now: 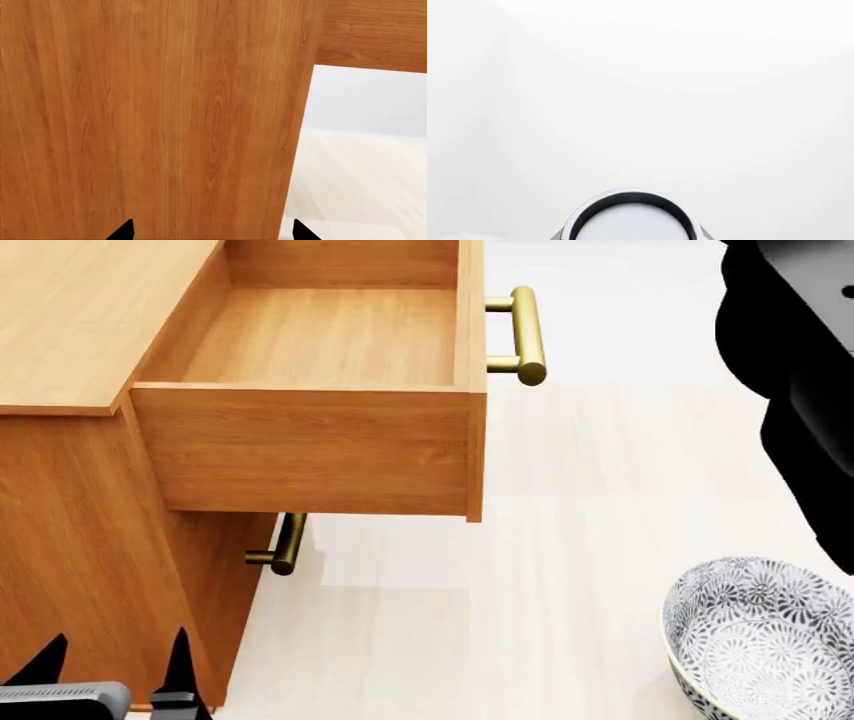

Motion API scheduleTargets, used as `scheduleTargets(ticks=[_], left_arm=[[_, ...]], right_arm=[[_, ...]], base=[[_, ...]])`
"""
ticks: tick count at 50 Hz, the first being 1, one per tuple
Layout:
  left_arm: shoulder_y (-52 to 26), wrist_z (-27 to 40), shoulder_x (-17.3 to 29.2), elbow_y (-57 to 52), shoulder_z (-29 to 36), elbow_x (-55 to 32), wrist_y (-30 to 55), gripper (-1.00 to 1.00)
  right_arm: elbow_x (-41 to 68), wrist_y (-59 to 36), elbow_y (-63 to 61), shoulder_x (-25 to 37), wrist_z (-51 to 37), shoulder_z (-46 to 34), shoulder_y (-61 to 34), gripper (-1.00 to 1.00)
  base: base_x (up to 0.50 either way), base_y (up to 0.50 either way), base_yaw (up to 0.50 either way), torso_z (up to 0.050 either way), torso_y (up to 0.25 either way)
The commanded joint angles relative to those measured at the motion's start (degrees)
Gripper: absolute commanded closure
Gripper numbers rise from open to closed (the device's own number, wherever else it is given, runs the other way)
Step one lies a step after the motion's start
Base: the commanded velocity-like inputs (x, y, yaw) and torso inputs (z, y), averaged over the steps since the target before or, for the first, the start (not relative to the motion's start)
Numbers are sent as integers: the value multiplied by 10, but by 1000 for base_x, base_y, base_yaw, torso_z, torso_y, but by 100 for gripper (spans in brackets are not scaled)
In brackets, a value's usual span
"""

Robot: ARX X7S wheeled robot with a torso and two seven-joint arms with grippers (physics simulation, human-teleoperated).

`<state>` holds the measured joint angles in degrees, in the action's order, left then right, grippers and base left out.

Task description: Put the ketchup in the top drawer of the cabinet.

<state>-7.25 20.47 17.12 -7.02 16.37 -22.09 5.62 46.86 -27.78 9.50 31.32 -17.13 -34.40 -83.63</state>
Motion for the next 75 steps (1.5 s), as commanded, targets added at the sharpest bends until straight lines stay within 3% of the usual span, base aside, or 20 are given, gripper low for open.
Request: scheduleTargets(ticks=[1, 23, 31, 35, 49, 64, 75], left_arm=[[1, 2, 2, -2, 1, -3, 0, -100], [13, 15, 10, -27, -1, -6, 4, -100], [16, 20, 12, -33, 2, -5, 7, -100], [18, 22, 13, -40, 3, -5, 9, -100], [25, 28, 17, -52, 2, -7, 9, -100], [27, 30, 19, -55, 3, -10, 7, -100], [29, 33, 20, -60, 4, -12, 6, -100]], right_arm=[[-47, 26, 95, -64, 46, -18, -47, 100], [-105, 114, 348, -201, 140, -55, -143, 100], [-129, 174, 507, -259, 185, -63, -191, 100], [-139, 232, 648, -307, 230, -62, -231, 100], [-32, 193, 655, -313, 247, -129, -237, 100], [210, 130, 655, -313, 272, -376, -247, 100], [223, 34, 655, -313, 308, -384, -258, 100]], base=[[0, 0, 0, 0, 0], [0, 0, 0, 0, 0], [0, 0, 0, 0, 0], [0, 0, 0, 0, 0], [0, 0, 0, 0, 1], [0, 0, 0, 0, 0], [0, 0, 0, 0, 0]])
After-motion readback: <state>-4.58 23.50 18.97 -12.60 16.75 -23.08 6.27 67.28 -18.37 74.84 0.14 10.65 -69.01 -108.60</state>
